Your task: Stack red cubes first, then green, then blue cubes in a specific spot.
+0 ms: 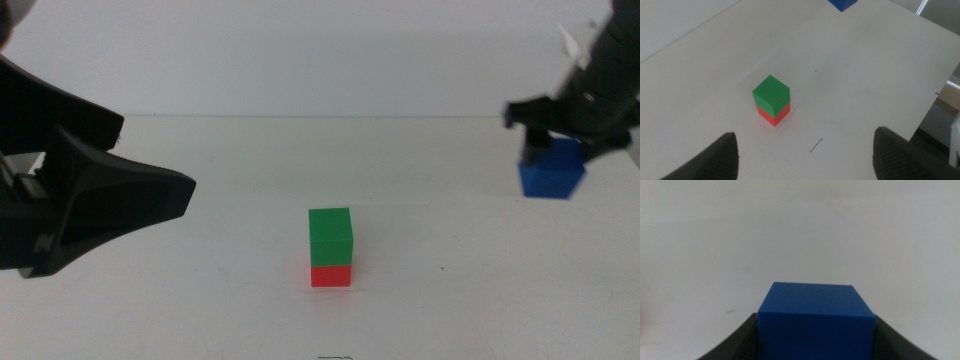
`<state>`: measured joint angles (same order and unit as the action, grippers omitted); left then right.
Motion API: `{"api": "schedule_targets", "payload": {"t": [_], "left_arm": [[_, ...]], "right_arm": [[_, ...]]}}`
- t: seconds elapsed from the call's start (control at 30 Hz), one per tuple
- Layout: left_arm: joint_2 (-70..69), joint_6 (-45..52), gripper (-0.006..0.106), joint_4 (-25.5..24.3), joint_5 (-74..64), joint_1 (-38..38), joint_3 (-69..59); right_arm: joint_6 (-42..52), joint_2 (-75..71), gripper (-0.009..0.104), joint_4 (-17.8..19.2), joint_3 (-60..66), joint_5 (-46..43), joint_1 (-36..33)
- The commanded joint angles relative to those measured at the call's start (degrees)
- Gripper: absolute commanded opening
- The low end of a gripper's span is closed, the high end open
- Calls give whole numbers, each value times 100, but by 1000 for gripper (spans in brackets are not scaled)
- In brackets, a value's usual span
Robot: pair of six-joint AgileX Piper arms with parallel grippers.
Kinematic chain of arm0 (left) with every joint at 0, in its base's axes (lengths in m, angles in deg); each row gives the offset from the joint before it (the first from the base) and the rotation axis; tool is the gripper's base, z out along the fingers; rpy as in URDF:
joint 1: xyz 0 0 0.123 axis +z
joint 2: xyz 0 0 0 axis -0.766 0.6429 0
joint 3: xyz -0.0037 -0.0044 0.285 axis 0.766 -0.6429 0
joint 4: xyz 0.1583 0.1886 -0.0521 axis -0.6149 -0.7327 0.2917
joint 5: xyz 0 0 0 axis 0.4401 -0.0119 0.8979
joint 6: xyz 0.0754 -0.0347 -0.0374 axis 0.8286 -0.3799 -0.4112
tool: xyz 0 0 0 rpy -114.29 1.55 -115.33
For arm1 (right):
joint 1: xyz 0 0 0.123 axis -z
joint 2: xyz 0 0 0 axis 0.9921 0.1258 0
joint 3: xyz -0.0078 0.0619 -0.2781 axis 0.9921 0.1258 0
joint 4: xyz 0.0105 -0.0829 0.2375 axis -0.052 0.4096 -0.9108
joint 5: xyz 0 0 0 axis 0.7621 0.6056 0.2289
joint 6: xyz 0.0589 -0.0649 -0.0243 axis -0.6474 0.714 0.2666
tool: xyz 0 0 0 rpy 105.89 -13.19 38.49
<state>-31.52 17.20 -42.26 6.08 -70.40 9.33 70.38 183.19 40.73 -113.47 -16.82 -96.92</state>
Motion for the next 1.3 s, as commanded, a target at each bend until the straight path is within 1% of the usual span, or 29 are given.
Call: {"api": "schedule_targets", "payload": {"t": [0.0, 0.03, 0.1, 0.23, 0.4, 0.5, 0.7, 0.9, 1.17, 1.27], "left_arm": [[-24, -11, 90, 207, 321, -6, 114], [-24, -11, 90, 207, 321, -6, 114], [-24, -11, 90, 207, 312, -6, 114], [-24, -11, 90, 207, 312, -6, 114], [-24, -5, 90, 207, 314, -6, 114], [-24, -5, 90, 207, 314, -6, 114], [-24, -11, 90, 207, 314, -6, 114], [-24, -11, 90, 207, 314, -6, 114], [-24, -11, 90, 207, 314, -6, 114], [-24, -11, 90, 207, 314, -6, 114]], "right_arm": [[-673, -331, -1, 458, -501, 519, -562], [-844, -291, -1, 532, -687, 644, -791], [-1128, -213, -1, 559, -947, 612, -1162], [-1782, 28, -1, 413, -1381, 612, -1809], [-1961, 489, -1, 247, -1703, 612, -2351], [-2170, 721, -1, 243, -1863, 603, -2578], [-2224, 974, -1, 269, -1971, 595, -2727], [-1927, 918, -1, 234, -1971, 601, -2727], [-1899, 918, -1, -297, -1971, 594, -2727], [-1563, 918, -1, -337, -1971, 608, -2727]]}}
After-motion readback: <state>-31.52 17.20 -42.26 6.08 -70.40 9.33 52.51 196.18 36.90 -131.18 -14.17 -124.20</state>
